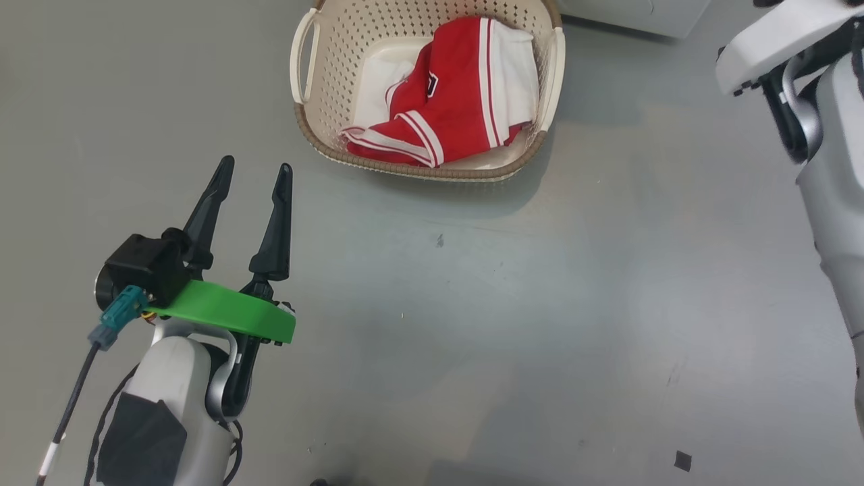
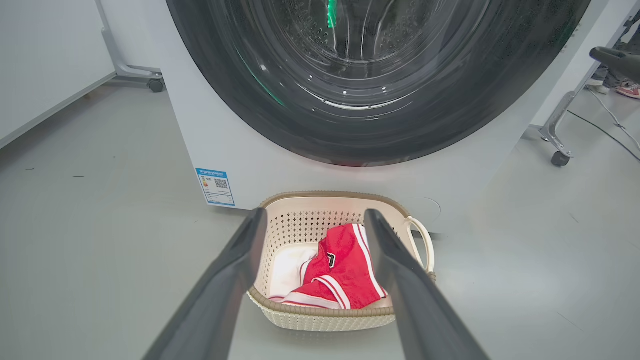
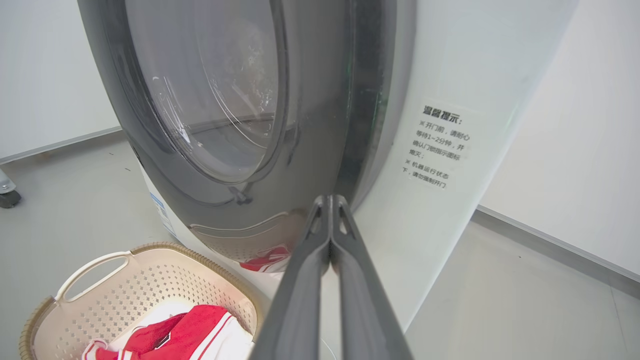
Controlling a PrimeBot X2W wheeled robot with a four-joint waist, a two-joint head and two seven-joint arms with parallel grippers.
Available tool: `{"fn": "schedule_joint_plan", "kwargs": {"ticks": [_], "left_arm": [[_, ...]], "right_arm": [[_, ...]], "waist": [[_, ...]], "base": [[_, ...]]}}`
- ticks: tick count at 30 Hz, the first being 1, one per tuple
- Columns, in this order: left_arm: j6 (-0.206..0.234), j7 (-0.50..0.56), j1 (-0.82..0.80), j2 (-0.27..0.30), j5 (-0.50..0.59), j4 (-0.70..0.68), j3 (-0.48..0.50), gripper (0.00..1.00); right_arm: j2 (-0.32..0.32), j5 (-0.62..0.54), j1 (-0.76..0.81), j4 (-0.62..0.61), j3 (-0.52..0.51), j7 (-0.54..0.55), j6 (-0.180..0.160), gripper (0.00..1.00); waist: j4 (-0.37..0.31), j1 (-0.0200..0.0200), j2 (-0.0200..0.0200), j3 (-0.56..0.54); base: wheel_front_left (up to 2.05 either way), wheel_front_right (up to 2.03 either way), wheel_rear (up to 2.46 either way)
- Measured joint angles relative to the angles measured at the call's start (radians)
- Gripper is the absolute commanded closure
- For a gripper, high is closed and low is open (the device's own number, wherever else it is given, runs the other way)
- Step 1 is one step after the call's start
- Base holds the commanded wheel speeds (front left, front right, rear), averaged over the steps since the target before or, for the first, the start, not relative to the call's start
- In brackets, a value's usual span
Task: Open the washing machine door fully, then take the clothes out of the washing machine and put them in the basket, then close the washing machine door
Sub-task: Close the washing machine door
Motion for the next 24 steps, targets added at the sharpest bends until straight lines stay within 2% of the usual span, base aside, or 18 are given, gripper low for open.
{"fn": "schedule_joint_plan", "kwargs": {"ticks": [7, 12, 20, 24], "left_arm": [[0.000, 0.000, 0.019, 0.028, 0.023, 0.023, 0.016, 0.00], [0.000, 0.000, 0.061, 0.043, 0.029, 0.044, 0.036, 0.00], [0.000, 0.000, 0.121, 0.065, 0.037, 0.059, 0.079, 0.00], [0.000, 0.000, 0.152, 0.065, 0.037, 0.069, 0.087, 0.00]], "right_arm": [[0.055, 0.042, 0.121, -0.008, -0.017, 0.000, -0.014, 1.00], [0.096, 0.062, 0.216, -0.089, -0.049, 0.000, -0.023, 1.00], [0.156, 0.113, 0.379, -0.180, -0.120, 0.000, -0.058, 1.00], [0.164, 0.113, 0.440, -0.219, -0.140, 0.000, -0.060, 1.00]], "waist": [[-0.034, 0.0000, 0.0000, -0.087], [-0.068, -0.0001, 0.0000, -0.150], [-0.145, -0.0001, 0.0000, -0.241], [-0.189, -0.0001, 0.0000, -0.280]], "base": [[0.00, 0.00, 0.00], [0.00, 0.00, 0.00], [0.00, 0.00, 0.00], [0.00, 0.00, 0.00]]}}
